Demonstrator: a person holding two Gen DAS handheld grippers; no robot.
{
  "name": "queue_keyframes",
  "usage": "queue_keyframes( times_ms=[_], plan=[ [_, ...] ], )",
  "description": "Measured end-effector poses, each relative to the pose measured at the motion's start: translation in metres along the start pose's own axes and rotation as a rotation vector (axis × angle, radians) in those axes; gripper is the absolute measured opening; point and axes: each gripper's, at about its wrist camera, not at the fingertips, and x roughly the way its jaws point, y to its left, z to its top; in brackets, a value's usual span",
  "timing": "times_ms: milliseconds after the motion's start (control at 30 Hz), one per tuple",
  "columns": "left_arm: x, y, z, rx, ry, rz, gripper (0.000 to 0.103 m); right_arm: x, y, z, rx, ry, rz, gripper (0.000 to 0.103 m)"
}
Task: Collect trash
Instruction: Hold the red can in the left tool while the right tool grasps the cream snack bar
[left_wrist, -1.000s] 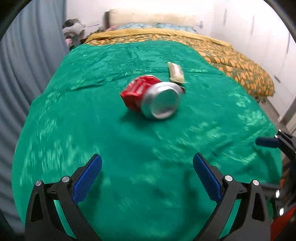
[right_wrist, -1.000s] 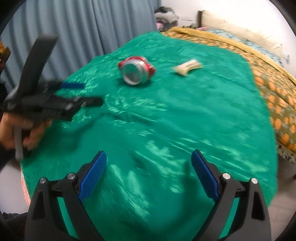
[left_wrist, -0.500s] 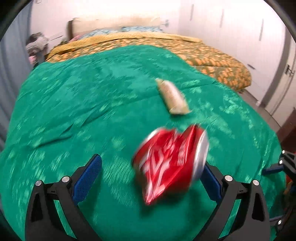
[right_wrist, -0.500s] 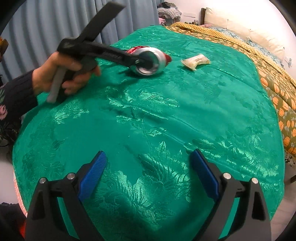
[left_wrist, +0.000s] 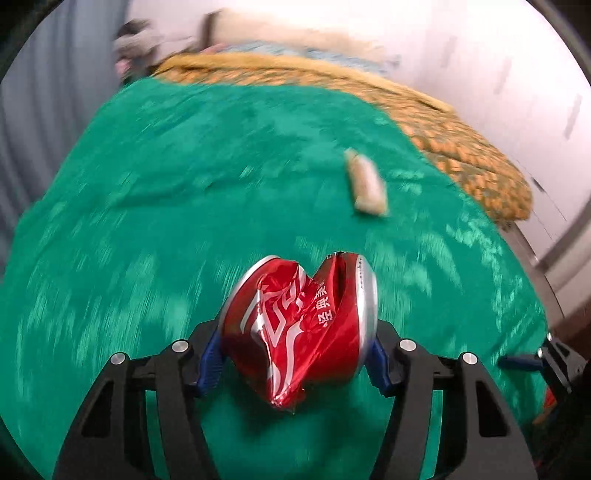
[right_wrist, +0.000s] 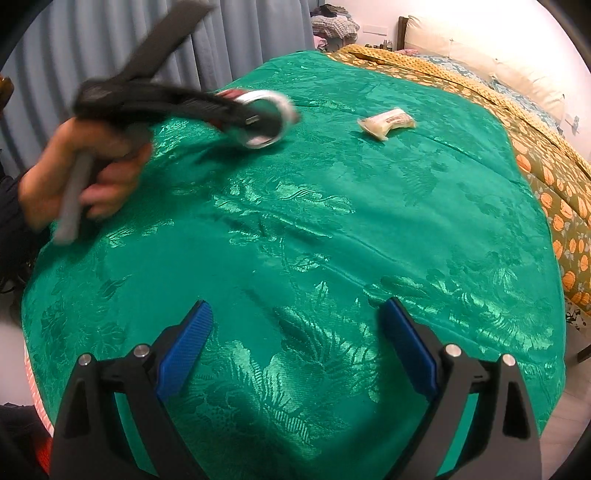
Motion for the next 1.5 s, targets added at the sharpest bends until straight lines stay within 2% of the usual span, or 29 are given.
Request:
queue_keyframes(
  times_ms=[67, 167, 233, 300, 333, 567, 633, 700, 833, 933, 1000, 1100, 1200, 1233, 1333, 1367, 1500],
  plan=[
    [-0.012, -0.004, -0.022, -0.006, 0.009, 0.041, 0.062, 0.0, 0.0, 0.0, 0.0, 0.0, -0.001, 0.091],
    [-0.026, -0.01, -0.05, -0.006, 0.01, 0.065, 0.063, -0.001, 0.0, -0.001, 0.002, 0.0, 0.0, 0.091],
    [-0.032, -0.016, -0.061, 0.028, -0.002, 0.083, 0.065, -0.001, 0.0, -0.001, 0.003, 0.0, -0.001, 0.091],
    [-0.035, -0.018, -0.066, 0.038, 0.002, 0.063, 0.086, -0.001, 0.0, -0.001, 0.004, 0.001, -0.004, 0.091],
    [-0.035, -0.019, -0.067, 0.048, 0.005, 0.057, 0.089, -0.001, 0.0, -0.001, 0.005, 0.001, -0.005, 0.091],
    [-0.025, -0.032, -0.069, 0.109, 0.049, 0.109, 0.098, -0.004, -0.008, -0.002, 0.051, -0.013, 0.011, 0.091],
    [-0.024, -0.031, -0.069, 0.104, 0.049, 0.109, 0.098, -0.009, -0.02, -0.001, 0.103, -0.031, 0.041, 0.091],
    [-0.024, -0.031, -0.069, 0.102, 0.049, 0.112, 0.098, -0.014, -0.04, 0.009, 0.161, -0.062, 0.018, 0.091],
    [-0.025, -0.031, -0.069, 0.097, 0.048, 0.113, 0.098, 0.001, -0.079, 0.056, 0.258, -0.052, -0.031, 0.091],
    [-0.025, -0.03, -0.069, 0.095, 0.048, 0.113, 0.099, 0.04, -0.096, 0.11, 0.295, -0.006, -0.026, 0.09],
    [-0.024, -0.03, -0.069, 0.096, 0.048, 0.113, 0.098, 0.063, -0.098, 0.134, 0.3, 0.019, -0.035, 0.084],
    [-0.024, -0.03, -0.069, 0.096, 0.048, 0.112, 0.098, 0.096, -0.097, 0.168, 0.296, 0.02, -0.105, 0.082],
    [-0.025, -0.03, -0.069, 0.094, 0.047, 0.112, 0.099, 0.118, -0.103, 0.183, 0.322, 0.035, -0.198, 0.081],
    [-0.025, -0.03, -0.069, 0.093, 0.047, 0.11, 0.099, 0.125, -0.108, 0.184, 0.357, 0.049, -0.218, 0.079],
    [-0.025, -0.03, -0.069, 0.09, 0.047, 0.11, 0.099, 0.125, -0.112, 0.182, 0.363, 0.042, -0.226, 0.043],
    [-0.025, -0.03, -0.069, 0.089, 0.046, 0.109, 0.099, 0.121, -0.111, 0.18, 0.344, 0.04, -0.205, 0.026],
    [-0.025, -0.03, -0.069, 0.09, 0.047, 0.111, 0.099, 0.095, -0.1, 0.168, 0.265, 0.027, -0.147, 0.021]
  ],
)
